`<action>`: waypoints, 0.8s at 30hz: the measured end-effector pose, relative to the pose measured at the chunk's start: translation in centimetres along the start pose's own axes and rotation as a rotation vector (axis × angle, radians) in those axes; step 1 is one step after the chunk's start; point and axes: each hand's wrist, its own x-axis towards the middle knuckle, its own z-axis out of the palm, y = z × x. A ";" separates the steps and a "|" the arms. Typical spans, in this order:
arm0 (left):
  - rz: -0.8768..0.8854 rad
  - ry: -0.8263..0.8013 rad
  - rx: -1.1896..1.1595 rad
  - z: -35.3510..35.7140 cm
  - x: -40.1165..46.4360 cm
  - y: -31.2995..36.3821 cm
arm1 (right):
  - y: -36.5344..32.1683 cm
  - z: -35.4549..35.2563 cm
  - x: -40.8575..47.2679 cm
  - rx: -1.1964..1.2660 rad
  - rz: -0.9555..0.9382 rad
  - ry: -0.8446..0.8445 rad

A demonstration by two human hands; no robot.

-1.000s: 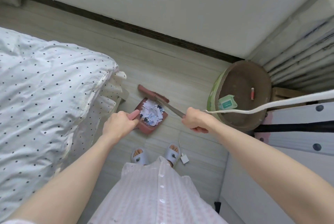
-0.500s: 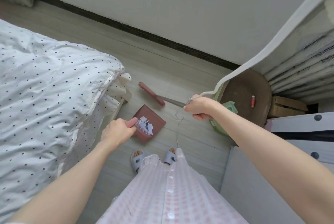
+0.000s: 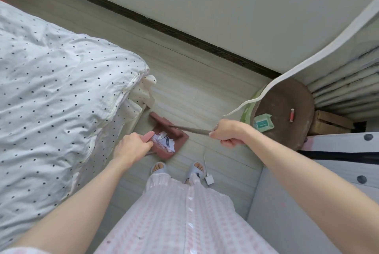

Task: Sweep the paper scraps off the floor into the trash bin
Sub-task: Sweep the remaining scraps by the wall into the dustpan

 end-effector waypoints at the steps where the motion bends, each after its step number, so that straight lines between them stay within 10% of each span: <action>1: -0.005 0.000 0.006 0.1 -0.1 0.0 | 0.1 -0.6 -0.3 0.078 0.004 -0.012; 15: -0.109 0.044 -0.098 1.9 -3.9 -2.7 | -2.1 1.5 -0.4 0.005 -0.027 0.202; 24: -0.223 0.080 -0.174 5.1 -7.1 -6.6 | -1.5 8.5 -1.7 -0.145 -0.045 0.009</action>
